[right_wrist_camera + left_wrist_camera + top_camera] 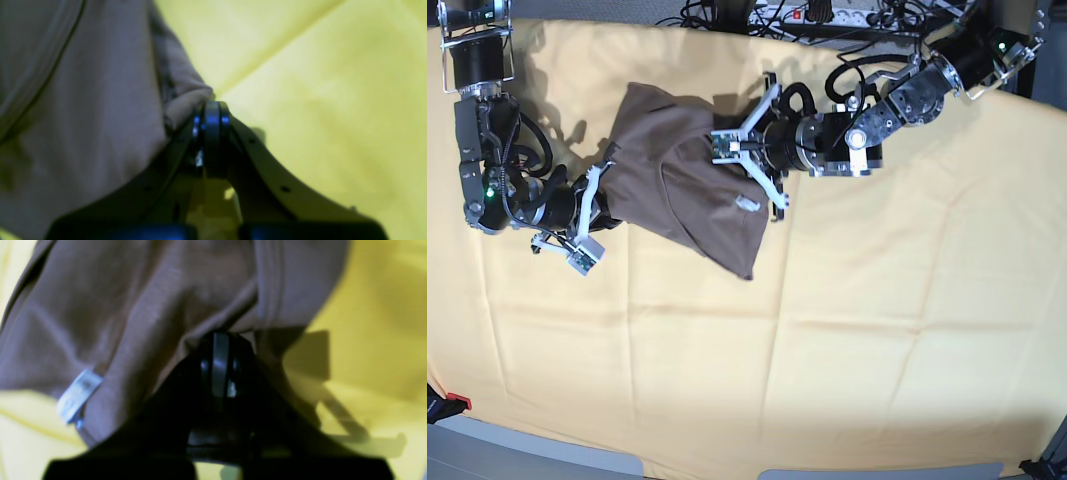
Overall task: Fold the T-shirt properly
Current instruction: 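Tuck and square the bundle with both grippers pressing its sides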
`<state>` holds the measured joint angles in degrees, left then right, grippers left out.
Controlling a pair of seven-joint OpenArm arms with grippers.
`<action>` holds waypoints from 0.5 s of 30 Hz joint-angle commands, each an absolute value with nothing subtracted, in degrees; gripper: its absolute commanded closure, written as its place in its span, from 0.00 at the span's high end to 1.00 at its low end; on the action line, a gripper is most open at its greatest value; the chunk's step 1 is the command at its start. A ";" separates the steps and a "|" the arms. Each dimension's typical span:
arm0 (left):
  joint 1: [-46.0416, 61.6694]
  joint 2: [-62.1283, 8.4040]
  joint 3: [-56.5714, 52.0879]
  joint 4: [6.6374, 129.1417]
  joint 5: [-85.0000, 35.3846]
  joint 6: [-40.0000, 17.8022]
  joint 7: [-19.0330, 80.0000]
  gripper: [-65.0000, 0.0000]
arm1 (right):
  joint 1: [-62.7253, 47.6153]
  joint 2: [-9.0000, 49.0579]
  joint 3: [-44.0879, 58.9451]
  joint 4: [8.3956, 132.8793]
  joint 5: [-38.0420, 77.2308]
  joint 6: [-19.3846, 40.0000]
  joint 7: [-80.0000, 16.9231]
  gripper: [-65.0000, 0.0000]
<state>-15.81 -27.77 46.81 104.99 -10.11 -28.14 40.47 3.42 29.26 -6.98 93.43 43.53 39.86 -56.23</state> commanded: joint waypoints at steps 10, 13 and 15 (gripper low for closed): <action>-24.53 -27.46 46.37 91.81 -5.78 -27.05 29.82 0.00 | -3.88 31.53 -6.26 105.08 48.23 40.00 -55.53 0.00; -26.96 -26.57 46.37 87.33 -5.76 -26.70 27.73 0.00 | -7.16 31.42 -6.26 106.91 48.18 40.00 -55.27 0.00; -28.67 -25.56 46.37 84.53 -5.78 -26.74 26.68 0.00 | -9.23 31.42 -6.26 107.61 47.97 40.00 -54.98 0.00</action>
<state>-27.35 -25.32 46.81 84.25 -7.07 -27.62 25.61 -9.89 30.63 -6.68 106.54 47.03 39.68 -56.36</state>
